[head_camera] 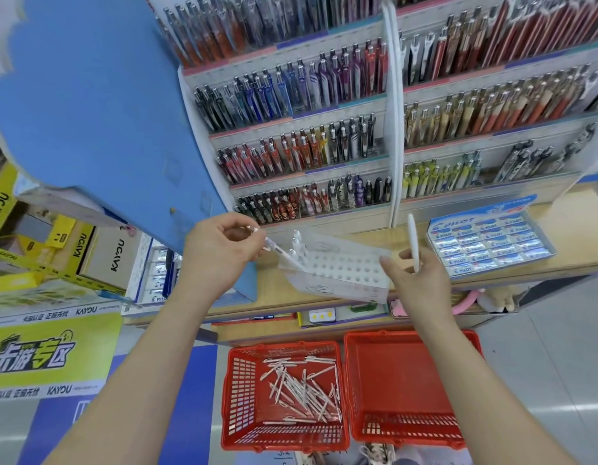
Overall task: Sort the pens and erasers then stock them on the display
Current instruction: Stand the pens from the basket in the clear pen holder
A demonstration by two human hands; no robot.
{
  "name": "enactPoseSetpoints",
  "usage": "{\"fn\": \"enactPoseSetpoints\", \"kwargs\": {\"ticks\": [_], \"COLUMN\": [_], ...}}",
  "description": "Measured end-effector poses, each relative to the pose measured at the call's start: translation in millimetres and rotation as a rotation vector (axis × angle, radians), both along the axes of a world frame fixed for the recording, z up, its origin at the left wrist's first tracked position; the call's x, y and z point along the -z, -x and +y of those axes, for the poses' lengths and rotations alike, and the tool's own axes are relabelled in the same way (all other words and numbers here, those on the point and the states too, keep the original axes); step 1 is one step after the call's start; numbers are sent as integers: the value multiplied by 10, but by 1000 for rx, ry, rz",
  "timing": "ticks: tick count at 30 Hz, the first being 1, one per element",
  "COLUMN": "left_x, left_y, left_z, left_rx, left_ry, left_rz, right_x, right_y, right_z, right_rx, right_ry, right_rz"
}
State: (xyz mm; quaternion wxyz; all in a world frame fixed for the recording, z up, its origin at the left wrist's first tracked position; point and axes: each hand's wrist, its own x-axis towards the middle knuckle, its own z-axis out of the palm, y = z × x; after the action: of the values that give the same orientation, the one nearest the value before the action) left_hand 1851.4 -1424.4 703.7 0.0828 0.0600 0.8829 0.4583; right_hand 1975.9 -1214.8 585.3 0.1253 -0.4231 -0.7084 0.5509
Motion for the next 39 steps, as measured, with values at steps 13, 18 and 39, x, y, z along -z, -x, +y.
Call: {"fn": "enactPoseSetpoints", "kwargs": {"ticks": [13,18,39], "left_x": [349,440,572], "left_y": [-21,9,99], "left_z": [79,130,289], "left_rx": [131,148,102], "left_ry": [346,341,345], "left_rz": [309,285,248], "right_x": [212,184,264], "right_y": [-283,-281,-244], "right_z": [-525,-542,-510], "right_rx": [-79,-114,-129], "right_ry": [108,51,15], "right_rz": [-2,23,14]}}
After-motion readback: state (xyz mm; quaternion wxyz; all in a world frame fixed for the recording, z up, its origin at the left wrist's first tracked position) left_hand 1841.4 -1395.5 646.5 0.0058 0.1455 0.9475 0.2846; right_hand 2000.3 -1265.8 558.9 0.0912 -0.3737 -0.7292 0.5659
